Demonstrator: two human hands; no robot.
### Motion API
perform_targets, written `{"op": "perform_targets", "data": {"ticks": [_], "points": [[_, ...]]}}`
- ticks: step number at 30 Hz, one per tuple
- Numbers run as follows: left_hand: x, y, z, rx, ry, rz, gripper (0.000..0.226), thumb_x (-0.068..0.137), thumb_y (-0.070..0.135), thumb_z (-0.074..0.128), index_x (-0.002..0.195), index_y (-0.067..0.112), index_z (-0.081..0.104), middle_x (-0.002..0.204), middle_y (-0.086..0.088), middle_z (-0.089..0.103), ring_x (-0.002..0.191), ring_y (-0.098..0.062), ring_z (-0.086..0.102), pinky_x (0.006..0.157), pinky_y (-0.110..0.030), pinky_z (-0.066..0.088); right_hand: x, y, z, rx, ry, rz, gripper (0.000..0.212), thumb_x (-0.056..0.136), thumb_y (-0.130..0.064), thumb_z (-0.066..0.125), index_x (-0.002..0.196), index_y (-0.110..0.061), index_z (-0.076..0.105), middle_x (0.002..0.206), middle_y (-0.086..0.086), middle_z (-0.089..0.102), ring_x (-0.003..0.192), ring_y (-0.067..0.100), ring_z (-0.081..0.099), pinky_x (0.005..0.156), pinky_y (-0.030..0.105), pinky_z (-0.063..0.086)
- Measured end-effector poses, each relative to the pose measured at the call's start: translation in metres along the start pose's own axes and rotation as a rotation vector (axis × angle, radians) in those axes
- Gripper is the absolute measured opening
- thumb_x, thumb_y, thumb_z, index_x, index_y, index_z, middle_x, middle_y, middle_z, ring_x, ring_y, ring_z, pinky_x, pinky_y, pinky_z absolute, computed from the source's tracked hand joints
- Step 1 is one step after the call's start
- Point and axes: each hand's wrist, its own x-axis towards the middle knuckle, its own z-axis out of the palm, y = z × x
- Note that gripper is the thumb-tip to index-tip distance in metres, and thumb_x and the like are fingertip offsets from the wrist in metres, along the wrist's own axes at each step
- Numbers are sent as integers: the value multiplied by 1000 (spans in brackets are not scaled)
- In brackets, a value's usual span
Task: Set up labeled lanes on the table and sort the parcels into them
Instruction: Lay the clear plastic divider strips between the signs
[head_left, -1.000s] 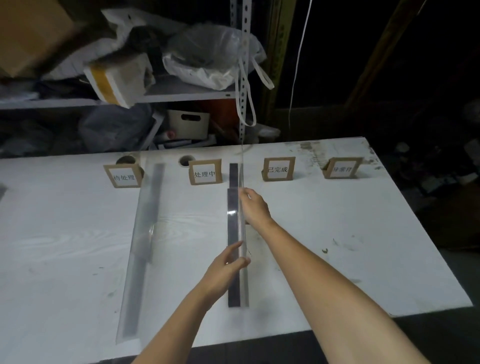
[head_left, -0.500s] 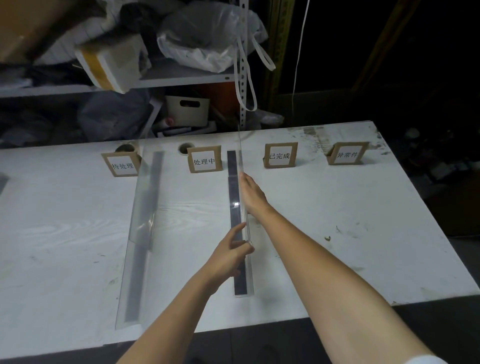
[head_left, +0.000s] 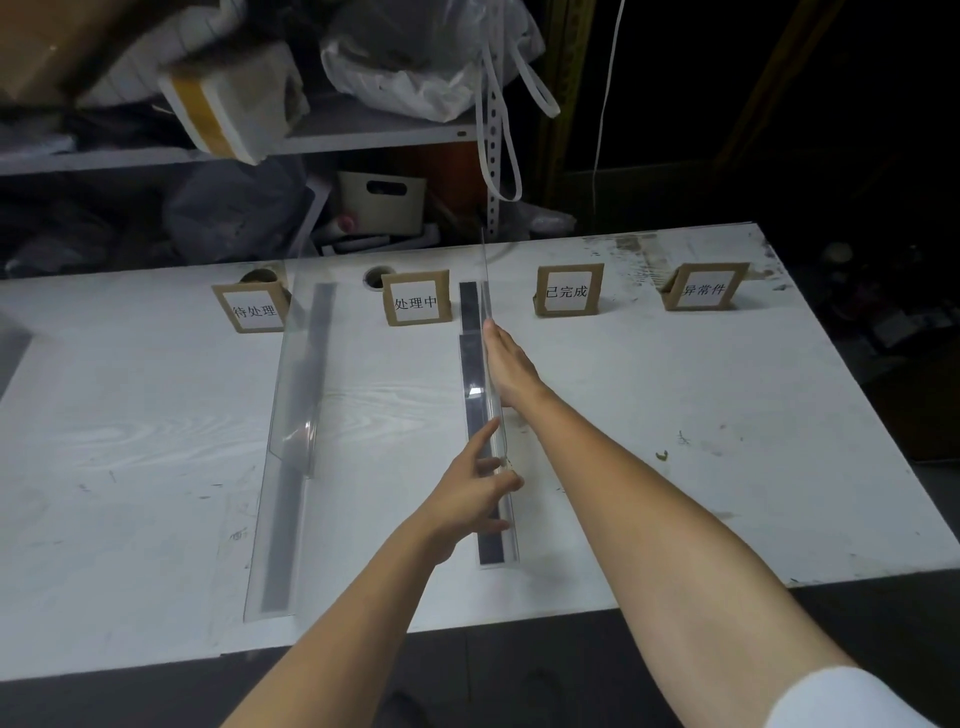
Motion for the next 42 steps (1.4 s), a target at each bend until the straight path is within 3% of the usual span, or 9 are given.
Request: {"op": "perform_targets", "data": {"ticks": [11, 17, 22, 28, 33, 37, 42], "points": [[-6, -10, 2, -9, -9, -6, 78, 94, 17, 62, 149, 53, 21, 146, -4, 44, 117, -18, 57, 63, -23, 58, 3, 0, 0, 25, -16, 18, 63, 102, -64, 19, 157, -34, 25, 164, -7, 26, 151, 23, 24, 120, 44, 21], [-10, -15, 3, -9, -13, -7, 78, 93, 17, 63, 149, 53, 22, 146, -3, 45, 118, -20, 58, 68, -26, 59, 5, -1, 0, 11, -12, 27, 64, 102, -64, 19, 158, -33, 25, 164, -6, 26, 151, 23, 25, 120, 44, 21], [-7, -17, 3, 21, 8, -11, 78, 91, 25, 68, 151, 49, 24, 147, -2, 44, 119, -21, 57, 72, -30, 60, 4, -1, -2, -11, -15, 25, 63, 103, -61, 18, 158, -31, 24, 165, -5, 25, 151, 23, 25, 119, 43, 22], [-2, -12, 1, 83, 55, -29, 71, 90, 37, 70, 149, 42, 31, 149, -2, 43, 126, -23, 51, 76, -31, 55, 0, -4, -7, -80, -13, 44, 64, 103, -62, 20, 155, -25, 32, 159, 3, 36, 144, 28, 35, 116, 46, 32], [-8, 11, -14, 210, 99, -59, 62, 97, 46, 57, 152, 33, 32, 153, -4, 41, 133, -29, 47, 95, -43, 45, -10, -19, -20, -314, -93, 73, 69, 103, -61, 23, 152, -15, 37, 153, 10, 42, 135, 33, 45, 109, 52, 42], [-19, 35, -49, 522, 179, -63, 58, 100, 50, 48, 151, 25, 37, 154, -6, 42, 135, -28, 46, 106, -41, 41, -19, -48, -41, -617, -191, 111, 73, 102, -62, 30, 155, -11, 33, 155, 14, 40, 136, 36, 45, 110, 50, 41], [-59, 65, -99, 812, 265, -105, 59, 100, 47, 50, 151, 23, 36, 149, -8, 49, 132, -28, 48, 109, -37, 39, -36, -94, -47, -925, -212, -18, 68, 102, -55, 42, 153, -10, 36, 155, 13, 42, 138, 34, 43, 108, 43, 39]]}}
